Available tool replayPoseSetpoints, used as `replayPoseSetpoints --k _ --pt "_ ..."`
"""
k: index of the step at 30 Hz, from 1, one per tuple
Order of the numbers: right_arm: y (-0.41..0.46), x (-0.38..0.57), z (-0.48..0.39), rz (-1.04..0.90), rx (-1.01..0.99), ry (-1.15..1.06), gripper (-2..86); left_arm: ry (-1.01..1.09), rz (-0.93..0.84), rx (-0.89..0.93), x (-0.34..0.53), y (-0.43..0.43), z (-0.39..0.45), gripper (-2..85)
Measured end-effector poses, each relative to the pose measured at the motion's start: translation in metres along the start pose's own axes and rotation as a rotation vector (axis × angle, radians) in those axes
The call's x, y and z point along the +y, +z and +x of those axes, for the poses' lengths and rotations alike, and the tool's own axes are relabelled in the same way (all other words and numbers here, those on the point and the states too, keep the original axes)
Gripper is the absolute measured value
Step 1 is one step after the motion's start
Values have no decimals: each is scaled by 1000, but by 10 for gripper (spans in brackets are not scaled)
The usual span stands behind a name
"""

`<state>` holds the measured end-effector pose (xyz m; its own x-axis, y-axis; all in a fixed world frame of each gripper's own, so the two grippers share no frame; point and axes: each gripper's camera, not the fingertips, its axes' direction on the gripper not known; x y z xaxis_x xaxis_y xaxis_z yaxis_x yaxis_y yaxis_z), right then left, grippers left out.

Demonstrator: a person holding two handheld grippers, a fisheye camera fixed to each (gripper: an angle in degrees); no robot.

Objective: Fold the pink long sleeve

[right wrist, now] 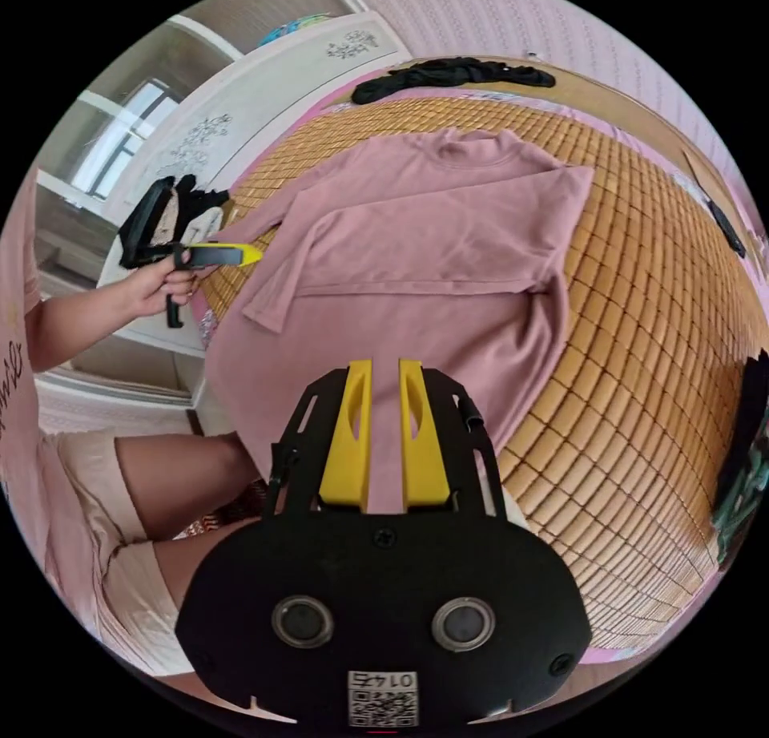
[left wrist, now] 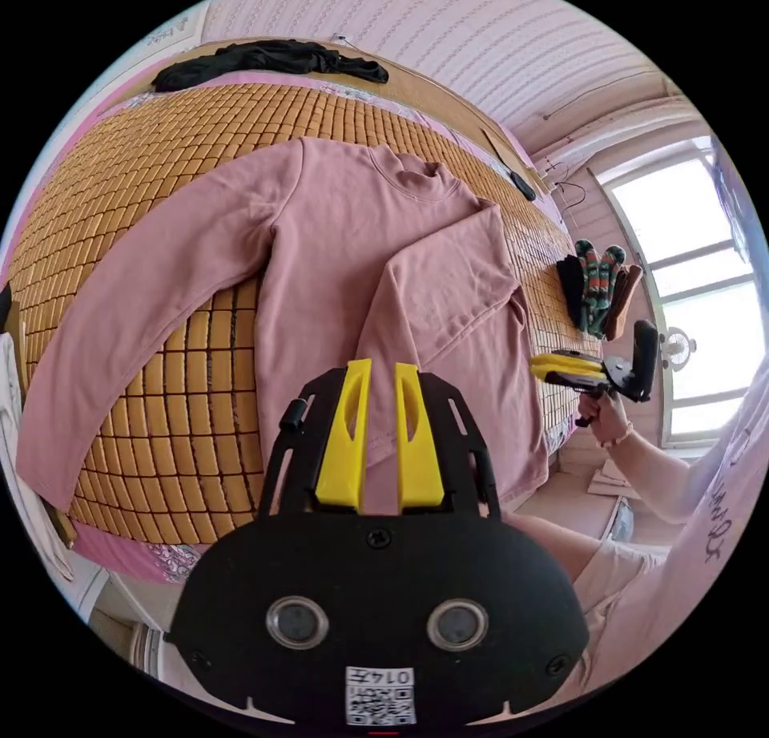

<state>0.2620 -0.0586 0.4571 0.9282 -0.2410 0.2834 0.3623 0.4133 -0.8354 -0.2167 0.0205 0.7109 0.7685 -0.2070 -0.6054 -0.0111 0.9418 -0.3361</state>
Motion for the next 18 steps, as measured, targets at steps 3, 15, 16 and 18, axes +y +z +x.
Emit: replayPoseSetpoints --k 3,15,16,18 --pt "-7 -39 5 74 133 53 93 60 -4 -45 23 8 24 68" --pt "5 -122 5 -53 146 188 64 45 47 -91 39 -47 14 -6" --pt "4 -123 4 -53 143 189 63 5 73 -70 39 -58 4 -7" --pt "3 -134 0 -55 128 202 62 -173 121 -103 40 -91 -36 -9"
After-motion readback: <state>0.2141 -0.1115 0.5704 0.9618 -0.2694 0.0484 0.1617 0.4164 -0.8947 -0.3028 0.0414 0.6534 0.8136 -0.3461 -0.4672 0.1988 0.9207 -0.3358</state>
